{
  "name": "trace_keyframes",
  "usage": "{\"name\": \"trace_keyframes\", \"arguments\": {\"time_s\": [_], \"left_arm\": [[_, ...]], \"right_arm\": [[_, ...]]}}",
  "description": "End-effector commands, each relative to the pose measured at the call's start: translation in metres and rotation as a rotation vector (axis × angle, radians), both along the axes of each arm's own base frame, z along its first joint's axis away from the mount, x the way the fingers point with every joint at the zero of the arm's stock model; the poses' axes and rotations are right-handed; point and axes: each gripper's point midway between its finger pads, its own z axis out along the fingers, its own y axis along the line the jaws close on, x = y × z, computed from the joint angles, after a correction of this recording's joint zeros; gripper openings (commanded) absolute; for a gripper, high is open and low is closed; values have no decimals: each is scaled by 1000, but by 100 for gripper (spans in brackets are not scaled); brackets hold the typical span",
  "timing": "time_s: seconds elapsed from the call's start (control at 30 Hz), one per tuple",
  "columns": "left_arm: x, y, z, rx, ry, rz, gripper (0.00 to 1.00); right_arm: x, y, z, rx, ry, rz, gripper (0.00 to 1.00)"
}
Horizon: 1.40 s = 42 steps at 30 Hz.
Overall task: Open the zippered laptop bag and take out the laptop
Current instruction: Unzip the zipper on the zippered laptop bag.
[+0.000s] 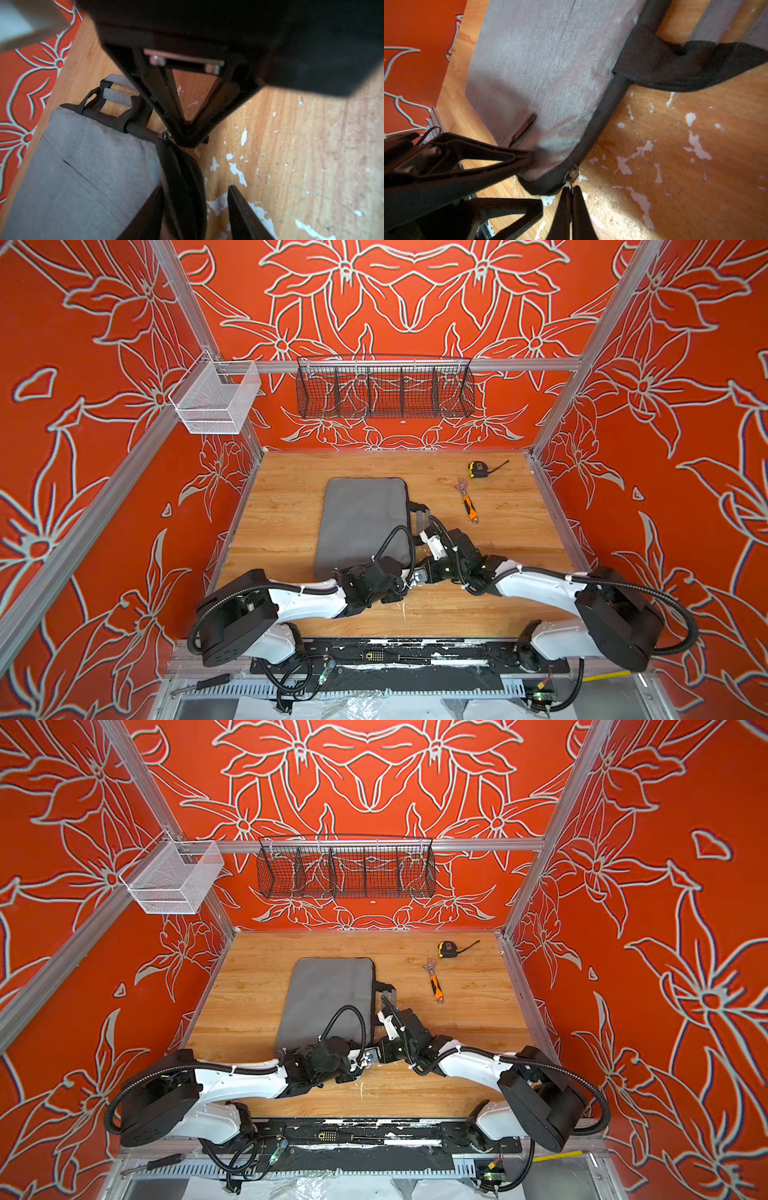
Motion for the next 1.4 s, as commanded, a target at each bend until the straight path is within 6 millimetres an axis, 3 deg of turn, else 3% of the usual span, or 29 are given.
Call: {"name": "trace_keyframes", "arguments": {"time_s": [0.0,0.17,0.27,0.73,0.9,1.1,1.37], "left_arm": [[6,-9,8,-23,-18,15,43],[1,-15,15,-45,2,-11,22],[-3,-15,16,-42,17,-30,0],[-40,26,35,-113,30,-25,0],[-50,38,54,-201,19,-12,0],[-56,49,64,-237,19,3,0],[-64,61,78,-333,7,22,0]], "right_arm": [[-6,7,6,47,-2,30,0],[-5,8,2,41,-1,30,0],[-3,7,4,36,-11,22,0],[30,-27,-1,-146,-41,-172,0],[44,-28,-2,-189,-26,-211,0],[63,-26,2,-221,-37,-243,0],[87,-40,3,-282,-33,-316,0]]}}
